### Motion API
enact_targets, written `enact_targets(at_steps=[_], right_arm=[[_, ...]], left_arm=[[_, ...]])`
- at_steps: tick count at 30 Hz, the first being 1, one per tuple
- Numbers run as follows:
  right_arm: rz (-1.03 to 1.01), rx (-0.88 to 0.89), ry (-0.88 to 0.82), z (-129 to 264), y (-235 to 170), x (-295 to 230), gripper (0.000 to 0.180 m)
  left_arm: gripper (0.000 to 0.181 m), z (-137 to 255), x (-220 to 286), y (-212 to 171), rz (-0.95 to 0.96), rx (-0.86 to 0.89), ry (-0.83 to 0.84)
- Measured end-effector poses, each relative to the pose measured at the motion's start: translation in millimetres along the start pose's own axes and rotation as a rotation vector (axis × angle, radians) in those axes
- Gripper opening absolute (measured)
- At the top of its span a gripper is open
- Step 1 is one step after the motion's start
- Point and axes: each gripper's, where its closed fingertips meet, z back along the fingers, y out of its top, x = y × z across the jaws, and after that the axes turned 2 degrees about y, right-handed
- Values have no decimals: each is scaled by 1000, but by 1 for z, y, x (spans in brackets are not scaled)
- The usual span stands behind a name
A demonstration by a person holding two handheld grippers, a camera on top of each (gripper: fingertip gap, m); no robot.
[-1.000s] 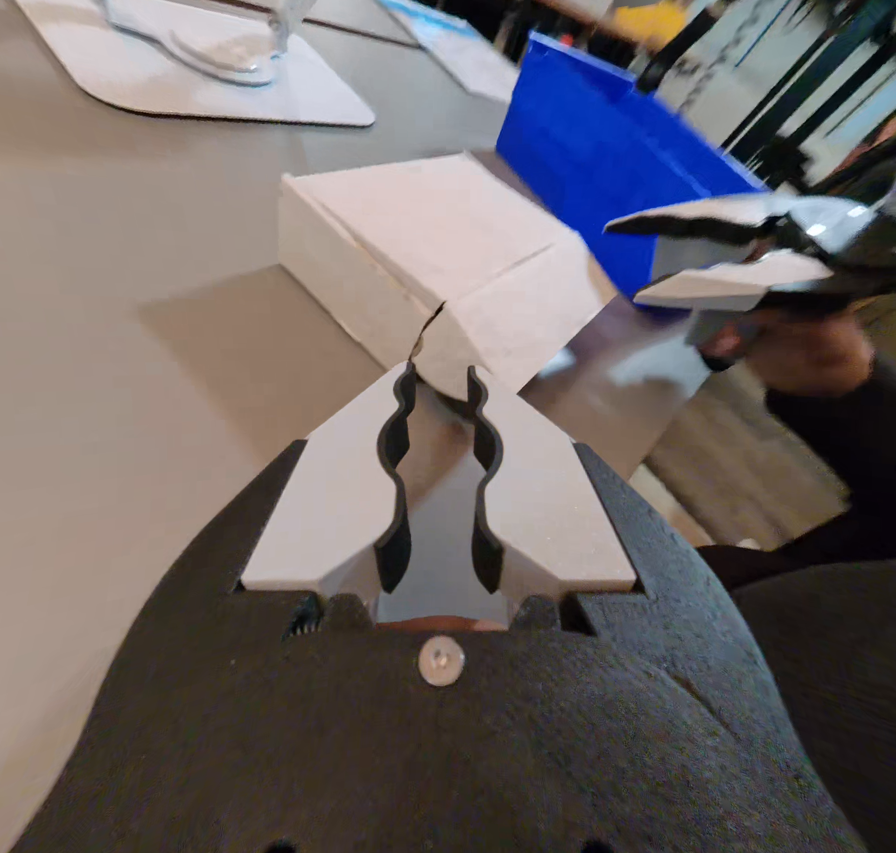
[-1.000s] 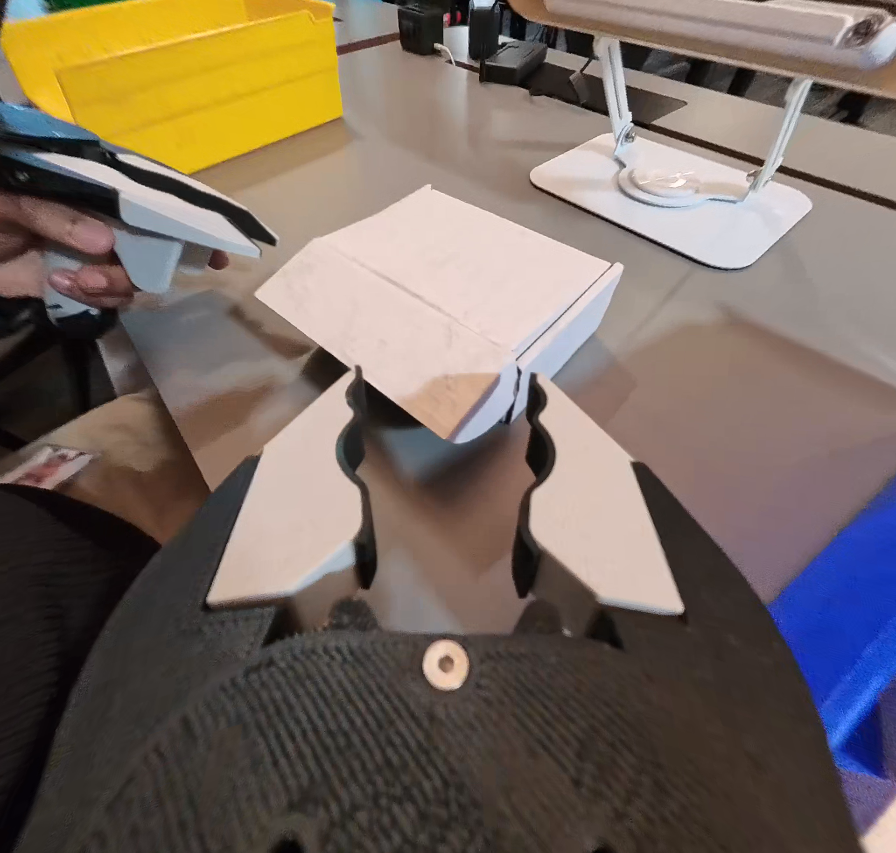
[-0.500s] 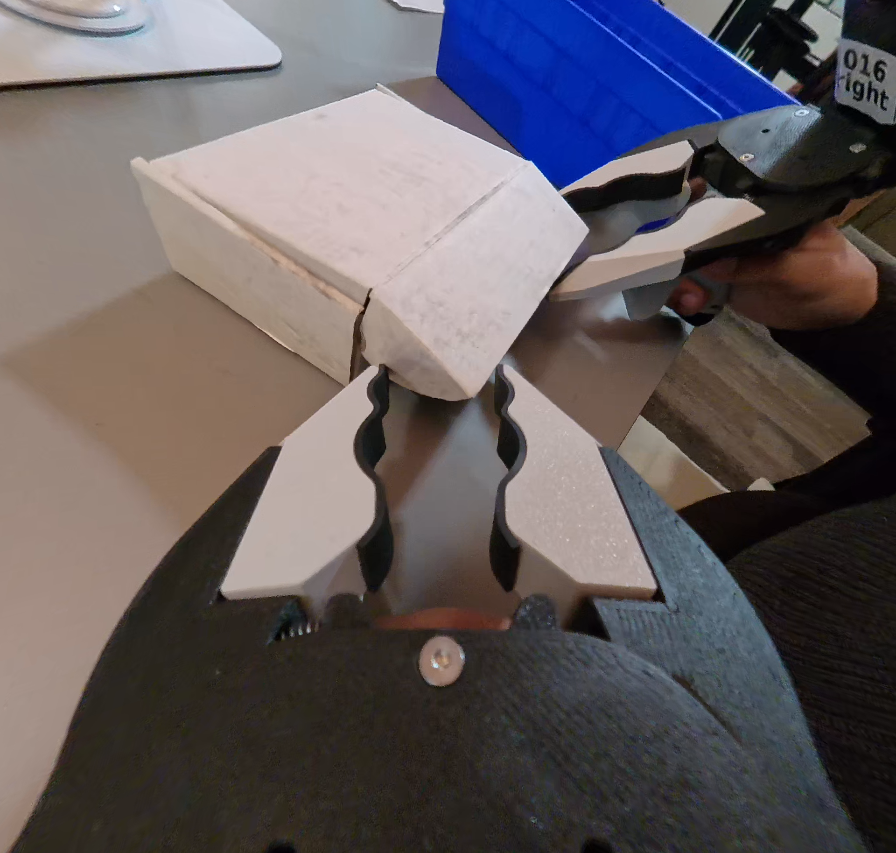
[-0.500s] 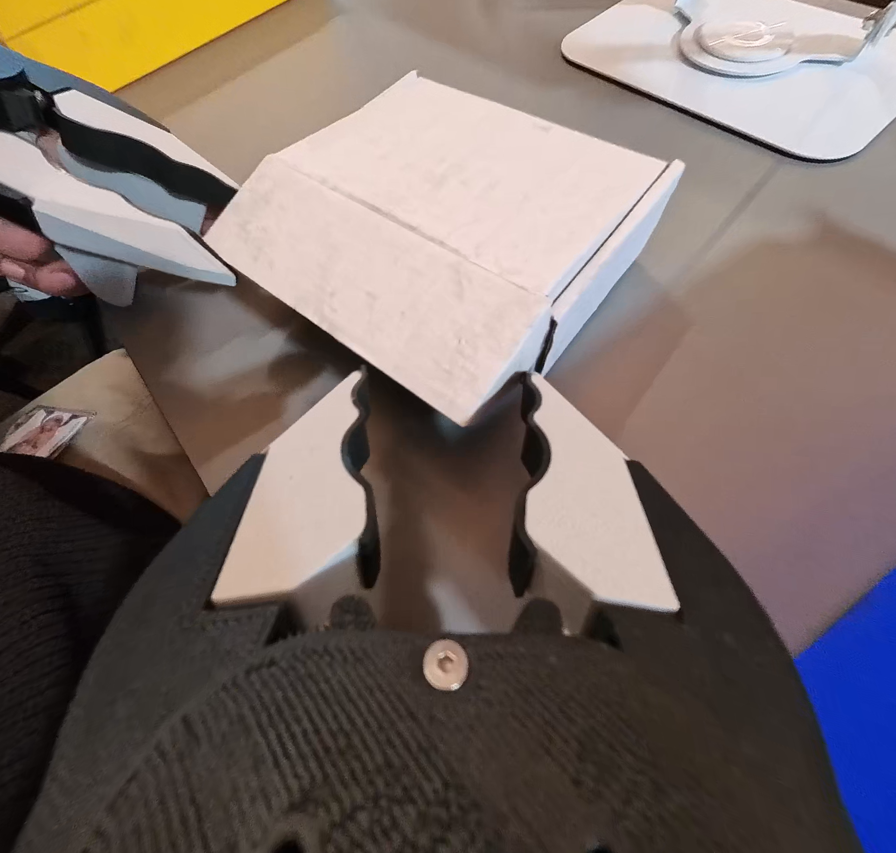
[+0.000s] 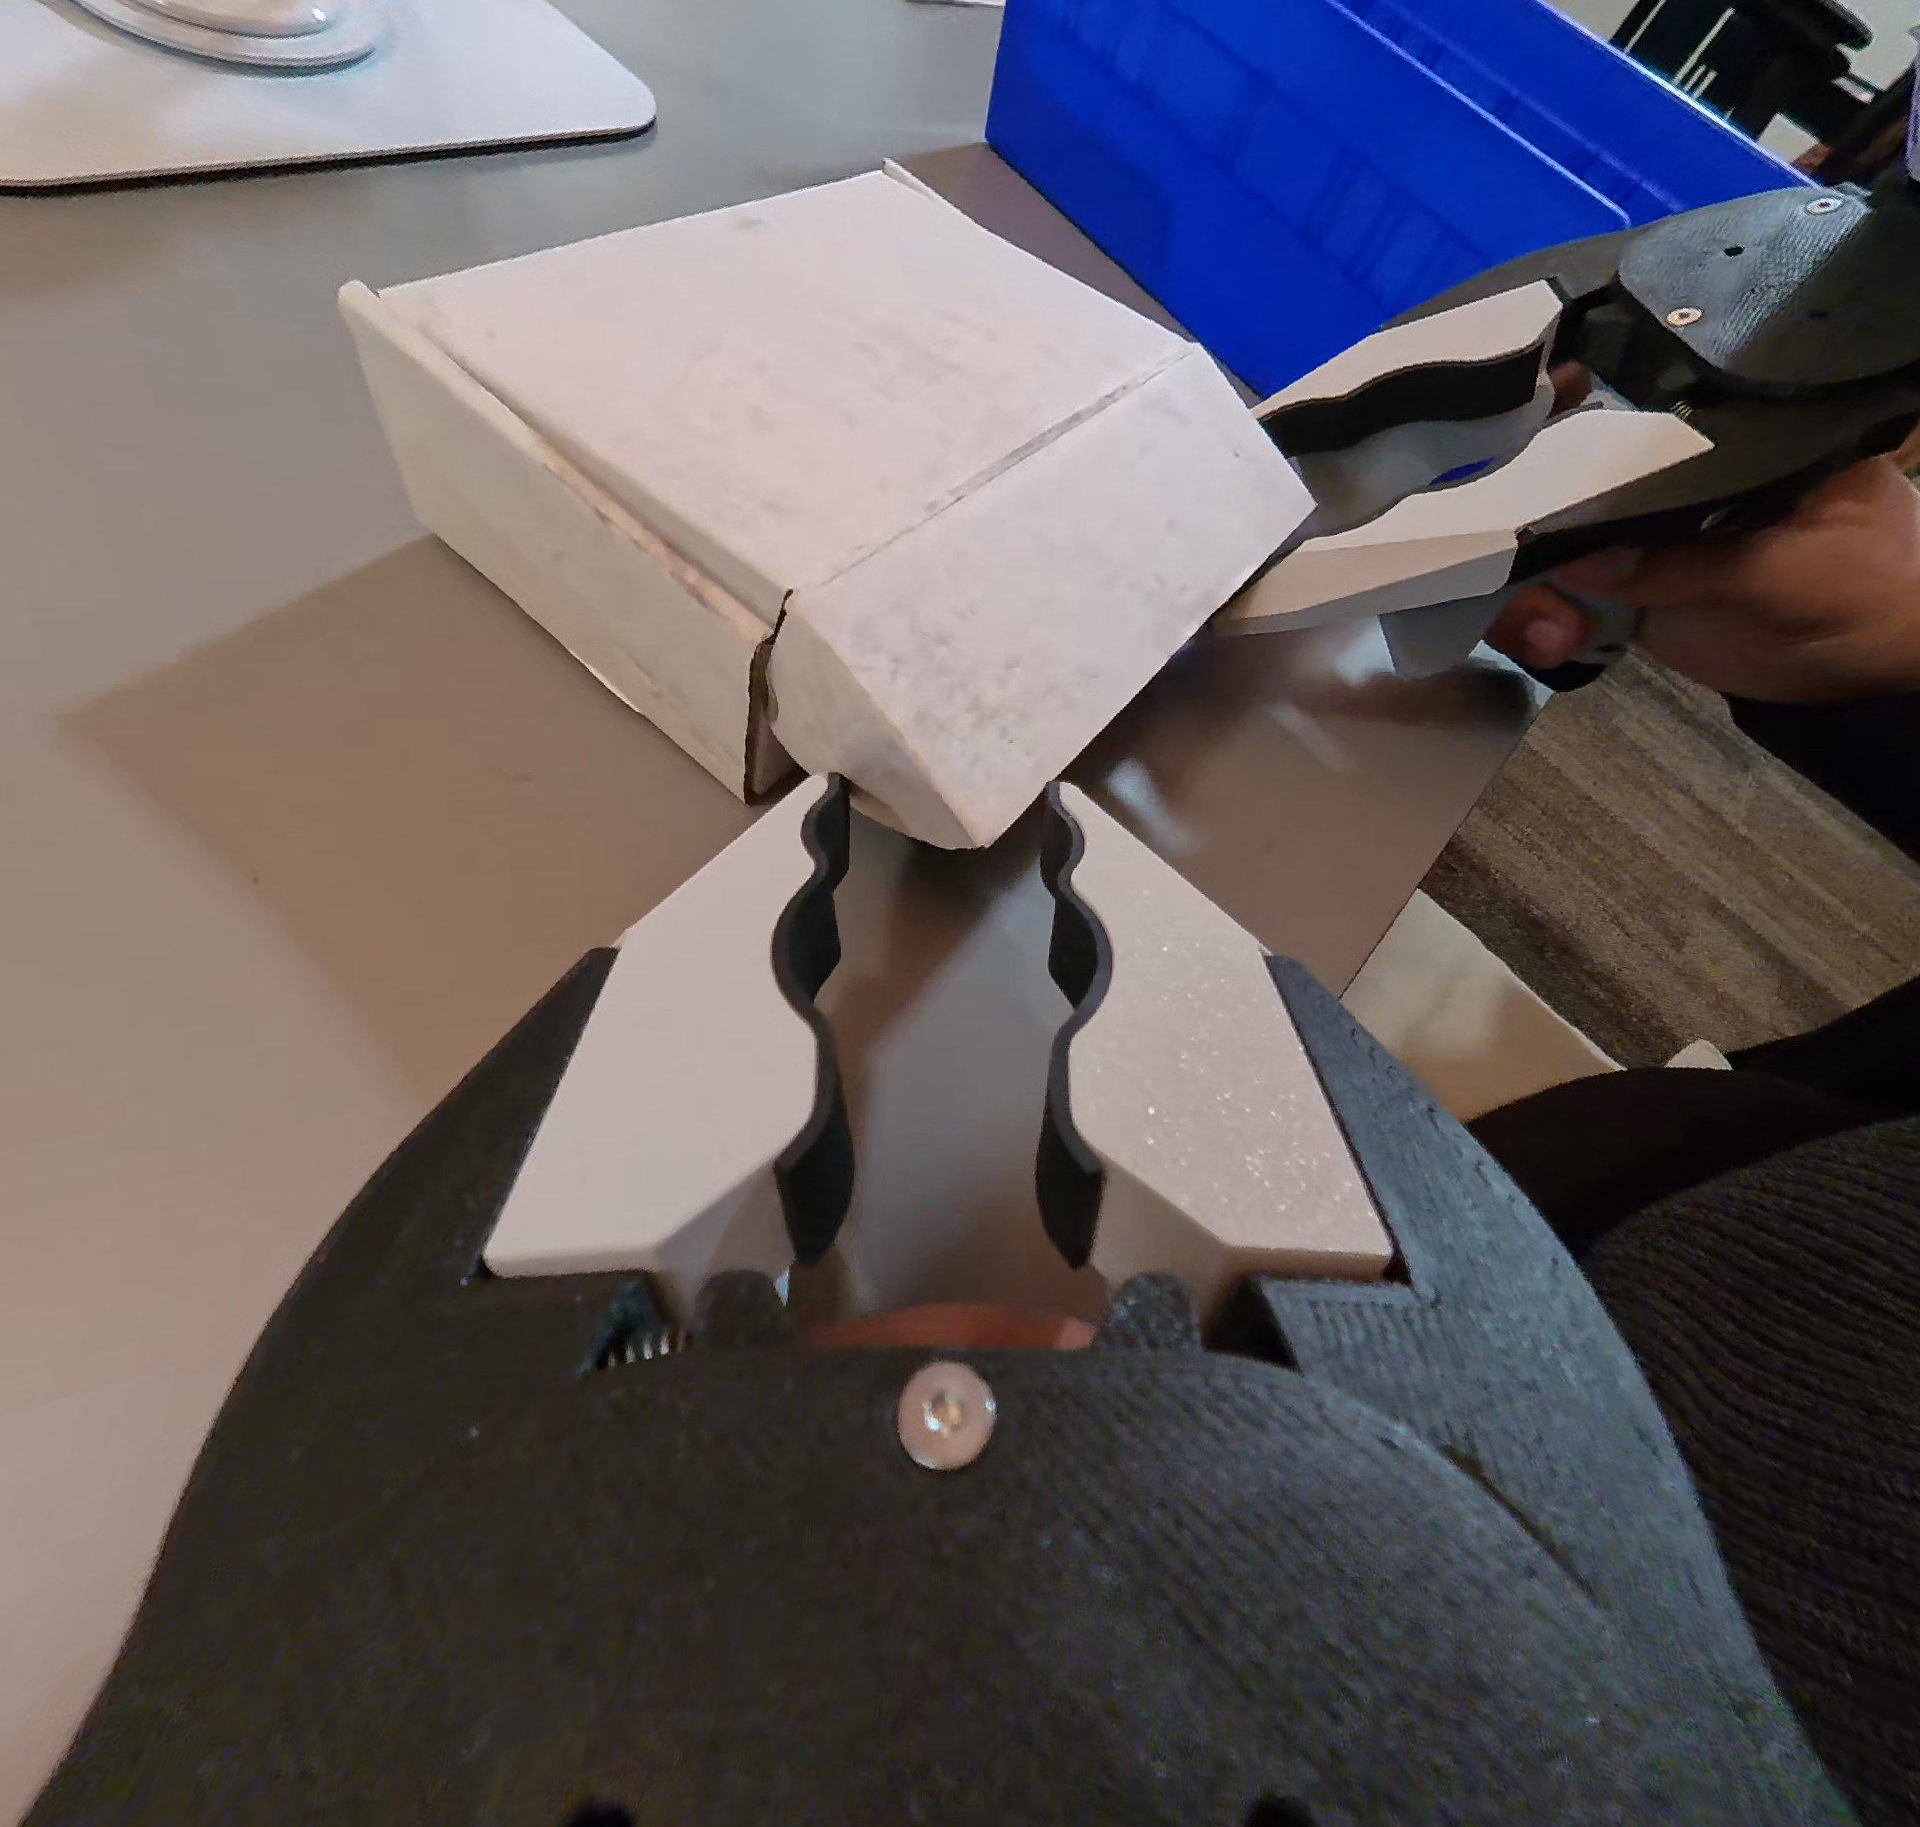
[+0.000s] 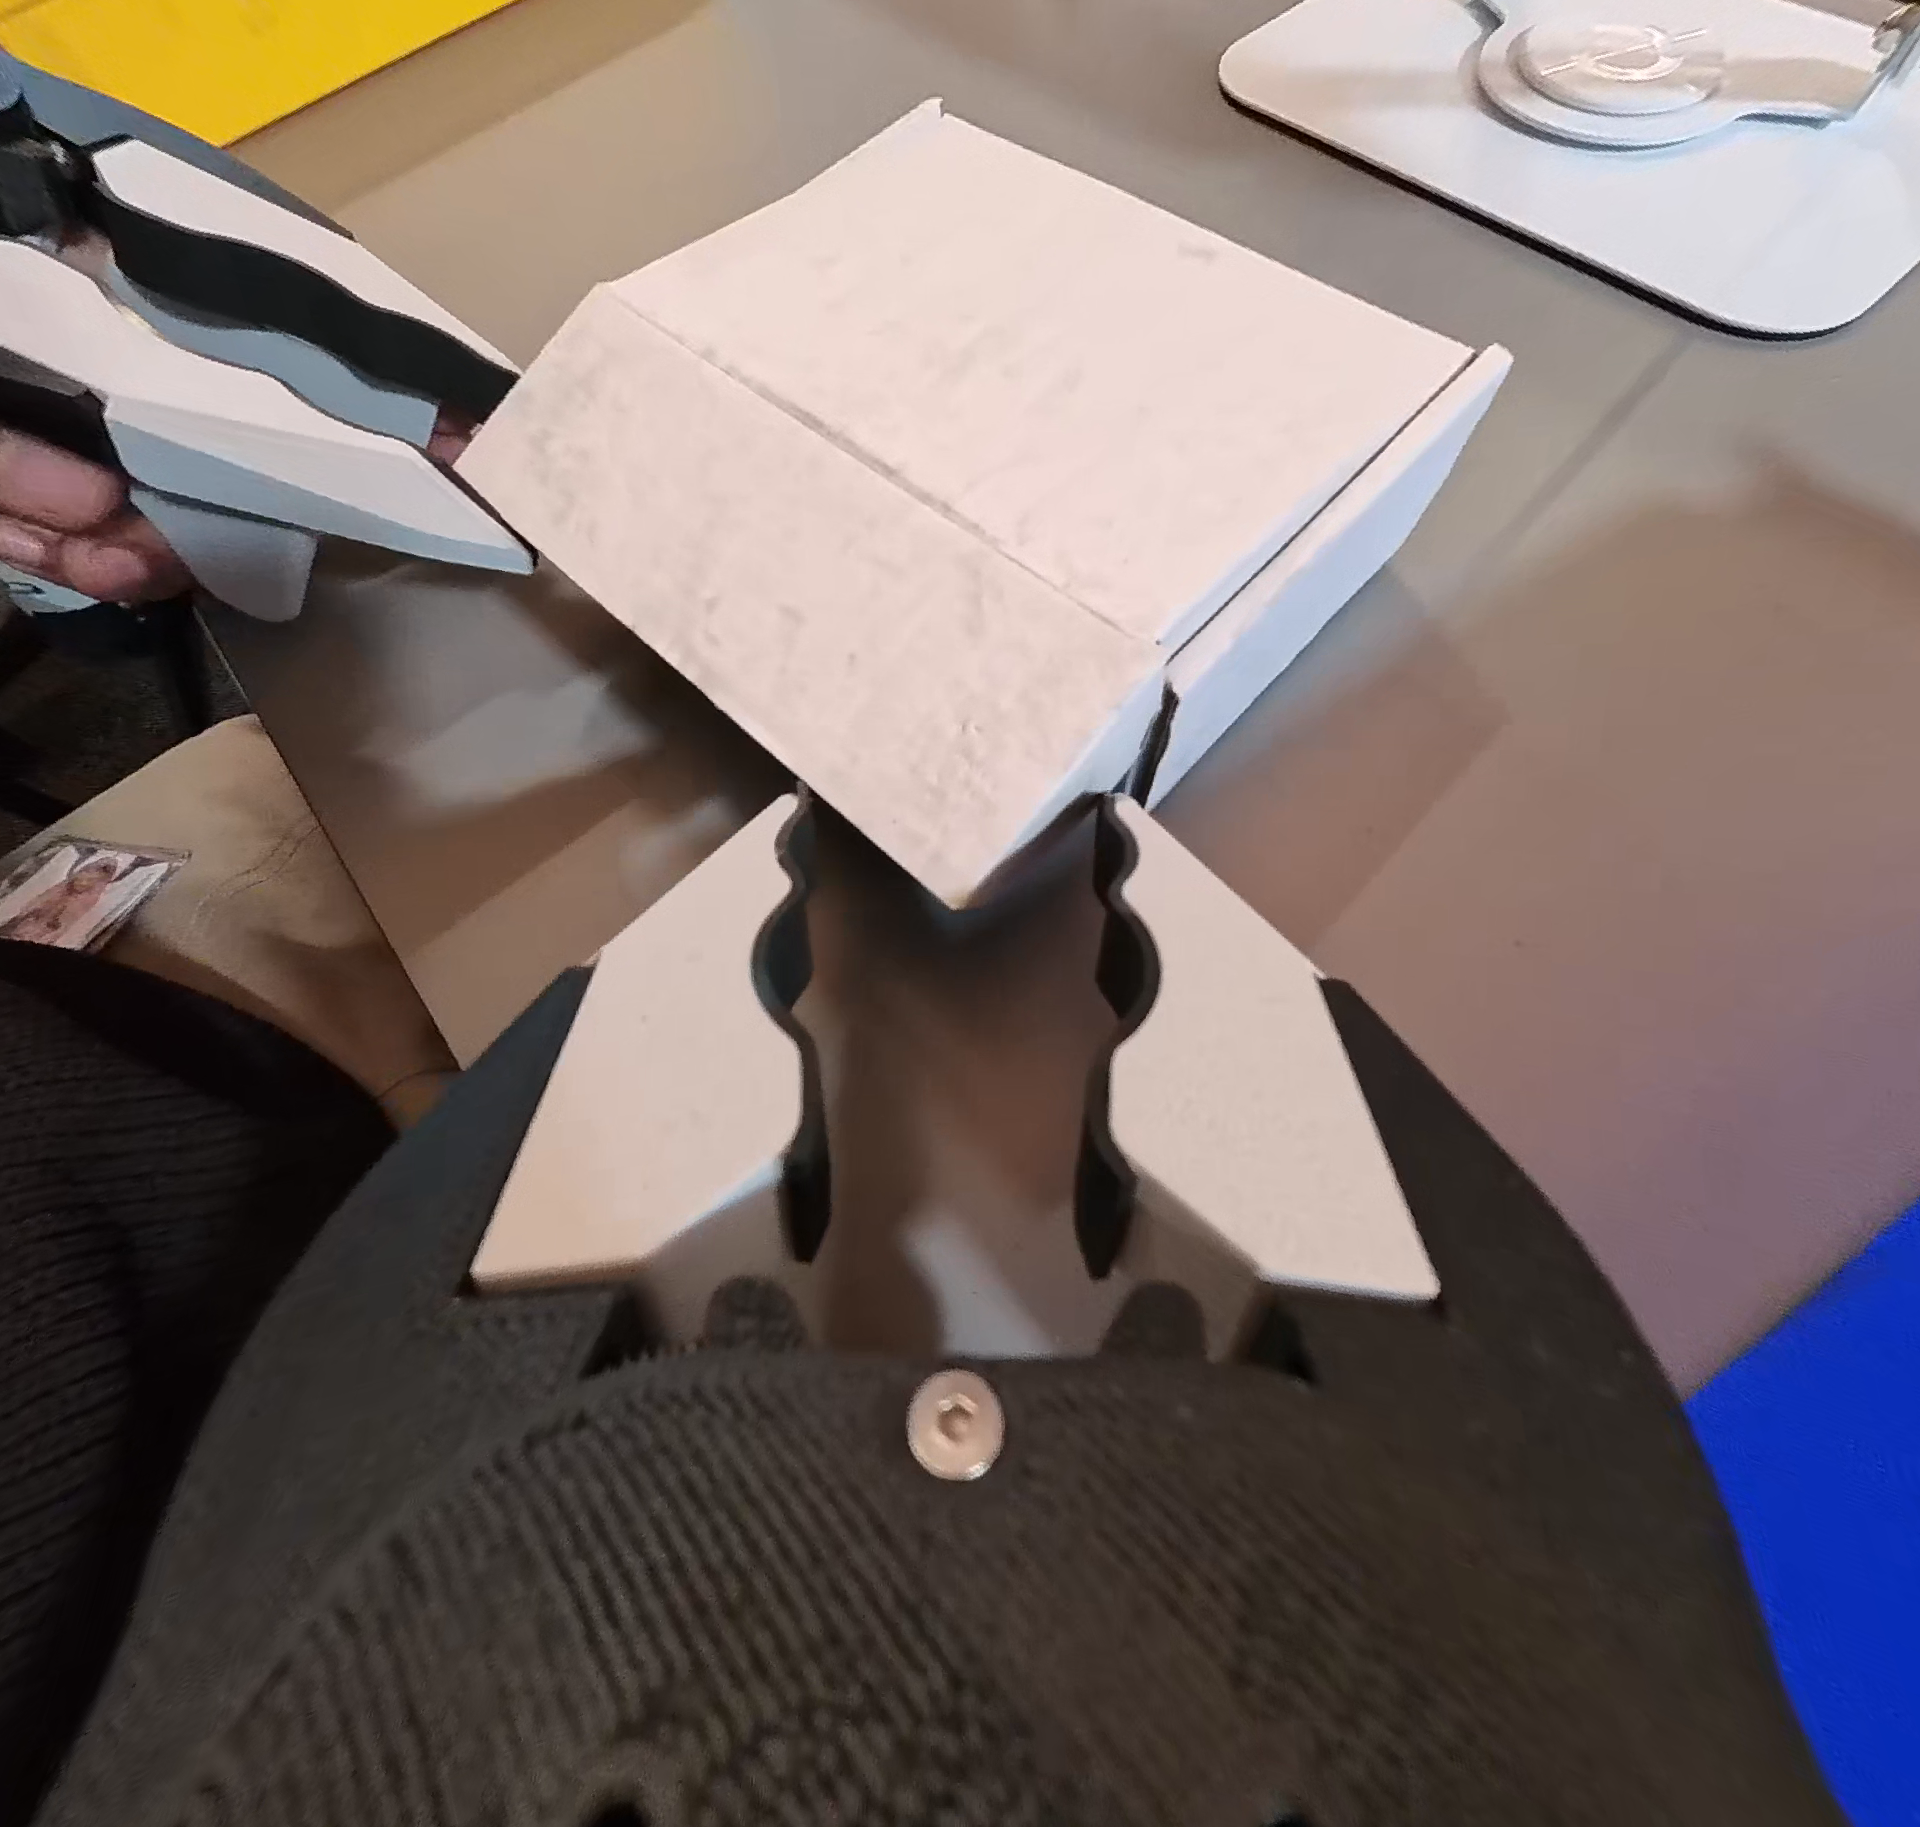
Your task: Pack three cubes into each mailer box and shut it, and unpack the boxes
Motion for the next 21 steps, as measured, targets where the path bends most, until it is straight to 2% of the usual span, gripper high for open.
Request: enact_targets(at_steps=[16, 21], right_arm=[[23, -8, -38, -1, -1, 4, 55], [23, 21, -68, 4, 5, 9, 62]], left_arm=[[34, 0, -3, 0, -8, 2, 25], [33, 6, -9, 8, -3, 49, 43]])
